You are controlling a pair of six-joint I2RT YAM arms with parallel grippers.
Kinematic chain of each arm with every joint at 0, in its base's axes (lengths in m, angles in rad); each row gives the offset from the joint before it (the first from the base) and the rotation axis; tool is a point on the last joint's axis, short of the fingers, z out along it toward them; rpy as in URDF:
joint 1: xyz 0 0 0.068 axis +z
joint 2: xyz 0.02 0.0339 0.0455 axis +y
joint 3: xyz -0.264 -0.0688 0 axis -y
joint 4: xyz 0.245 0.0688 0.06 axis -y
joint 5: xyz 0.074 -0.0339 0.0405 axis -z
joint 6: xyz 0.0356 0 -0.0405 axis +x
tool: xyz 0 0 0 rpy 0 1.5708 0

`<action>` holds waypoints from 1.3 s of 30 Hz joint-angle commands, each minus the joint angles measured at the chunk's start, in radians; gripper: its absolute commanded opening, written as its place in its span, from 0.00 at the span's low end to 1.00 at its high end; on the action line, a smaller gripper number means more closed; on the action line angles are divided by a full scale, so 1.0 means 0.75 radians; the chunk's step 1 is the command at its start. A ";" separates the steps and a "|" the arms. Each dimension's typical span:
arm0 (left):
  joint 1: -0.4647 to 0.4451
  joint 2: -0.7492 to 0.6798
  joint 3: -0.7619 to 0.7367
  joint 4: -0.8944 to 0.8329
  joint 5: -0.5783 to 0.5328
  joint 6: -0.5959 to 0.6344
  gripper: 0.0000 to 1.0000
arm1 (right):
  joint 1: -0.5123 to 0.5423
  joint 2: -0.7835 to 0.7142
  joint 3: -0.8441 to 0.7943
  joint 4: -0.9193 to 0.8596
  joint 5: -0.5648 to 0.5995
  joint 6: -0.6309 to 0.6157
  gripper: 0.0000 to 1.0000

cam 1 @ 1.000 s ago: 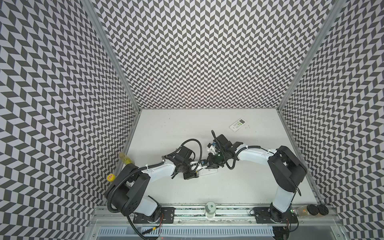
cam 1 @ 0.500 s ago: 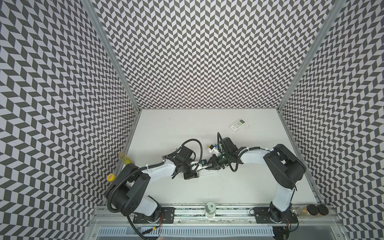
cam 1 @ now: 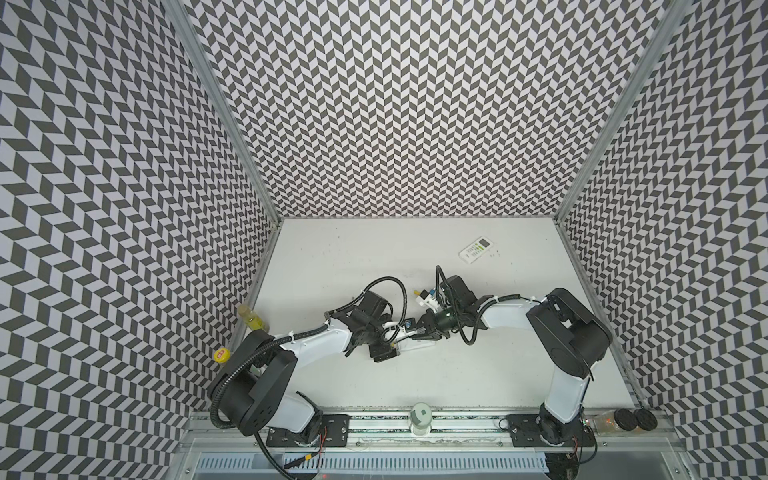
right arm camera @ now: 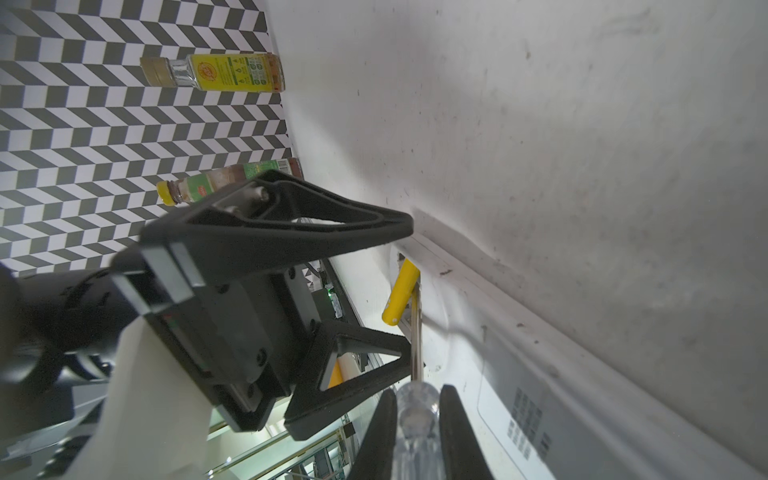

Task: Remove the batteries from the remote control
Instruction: 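Close the left gripper on the raised yellow battery while the right keeps prying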

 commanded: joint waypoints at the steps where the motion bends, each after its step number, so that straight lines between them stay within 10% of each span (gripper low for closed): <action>1: -0.007 -0.037 0.056 -0.043 -0.002 -0.005 0.76 | -0.010 0.023 -0.035 -0.021 0.051 0.007 0.00; 39: -0.004 -0.087 0.023 -0.076 -0.117 -0.037 0.58 | -0.042 0.019 -0.039 -0.042 0.068 -0.017 0.00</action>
